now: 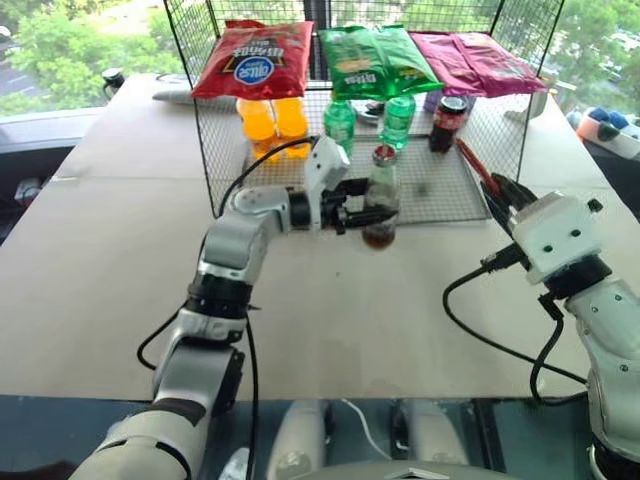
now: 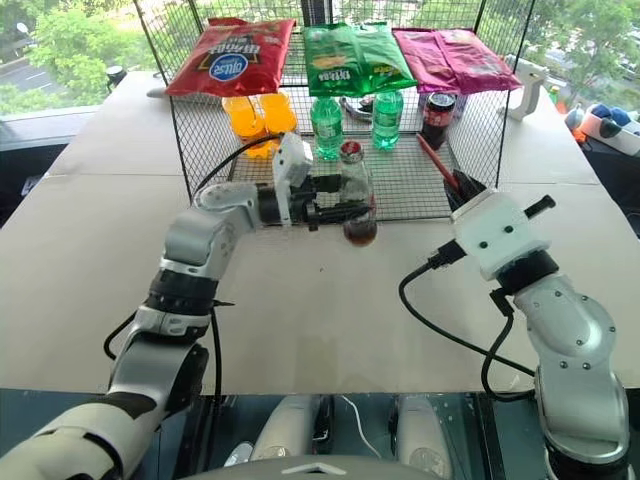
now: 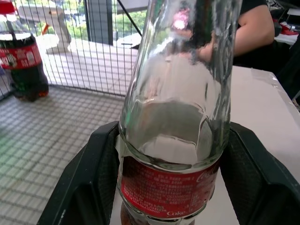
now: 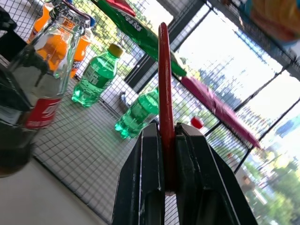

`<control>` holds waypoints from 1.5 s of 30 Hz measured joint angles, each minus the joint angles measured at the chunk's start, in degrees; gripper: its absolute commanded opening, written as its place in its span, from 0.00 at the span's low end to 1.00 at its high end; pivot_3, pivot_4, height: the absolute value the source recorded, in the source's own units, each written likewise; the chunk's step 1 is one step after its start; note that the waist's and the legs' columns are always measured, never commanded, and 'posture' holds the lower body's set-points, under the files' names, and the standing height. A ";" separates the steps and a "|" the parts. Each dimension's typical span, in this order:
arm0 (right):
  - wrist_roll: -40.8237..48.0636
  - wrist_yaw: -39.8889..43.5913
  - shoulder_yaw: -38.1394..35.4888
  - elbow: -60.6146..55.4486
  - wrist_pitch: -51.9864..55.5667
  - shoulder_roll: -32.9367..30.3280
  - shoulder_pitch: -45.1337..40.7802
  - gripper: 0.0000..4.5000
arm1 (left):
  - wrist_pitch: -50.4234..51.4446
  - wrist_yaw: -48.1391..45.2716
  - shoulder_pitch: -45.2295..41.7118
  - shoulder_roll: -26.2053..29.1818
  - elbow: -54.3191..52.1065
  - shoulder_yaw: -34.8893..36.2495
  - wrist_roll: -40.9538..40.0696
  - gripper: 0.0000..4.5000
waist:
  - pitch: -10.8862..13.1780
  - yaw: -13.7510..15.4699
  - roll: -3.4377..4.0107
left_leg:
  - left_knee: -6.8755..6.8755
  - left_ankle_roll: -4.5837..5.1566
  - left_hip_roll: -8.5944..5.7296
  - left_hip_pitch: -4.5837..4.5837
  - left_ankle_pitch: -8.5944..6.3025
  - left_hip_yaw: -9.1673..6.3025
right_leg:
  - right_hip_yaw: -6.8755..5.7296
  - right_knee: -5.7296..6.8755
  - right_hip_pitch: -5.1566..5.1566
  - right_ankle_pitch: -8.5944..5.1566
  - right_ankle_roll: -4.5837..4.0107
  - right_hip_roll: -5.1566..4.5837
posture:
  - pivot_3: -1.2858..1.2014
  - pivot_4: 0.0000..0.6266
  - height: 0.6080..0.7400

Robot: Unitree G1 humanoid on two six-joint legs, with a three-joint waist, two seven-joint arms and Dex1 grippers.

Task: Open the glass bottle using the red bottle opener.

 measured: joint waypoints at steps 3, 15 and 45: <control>-3.78 -2.68 4.65 6.33 -10.08 -0.63 1.91 0.00 | 0.65 -0.49 0.92 0.63 -1.91 -1.62 -0.25 0.55 | 0.00 0.08 0.00 | 0.15 -0.17 -0.01 -0.03 0.10 0.05 | 0.00 -0.01 0.08 0.00 0.00 -0.01 | 0.52 0.24 1.00; -12.73 -12.65 10.82 19.88 -28.37 3.34 -0.11 0.00 | -0.52 0.01 7.63 2.91 -6.23 -3.96 -0.12 0.55 | 0.00 0.05 0.01 | 0.45 -0.15 0.06 -0.02 0.09 0.02 | 0.04 0.18 0.10 -0.07 -0.13 0.04 | 0.52 0.24 1.00; -22.75 -29.39 15.99 37.77 -45.84 10.22 -0.21 0.00 | -2.32 2.40 9.96 3.95 -7.75 -3.96 0.25 0.55 | -0.11 -0.67 0.03 | 0.64 0.09 0.10 0.27 -0.06 0.00 | 0.27 0.73 0.10 -0.21 -0.17 0.02 | 0.52 0.24 1.00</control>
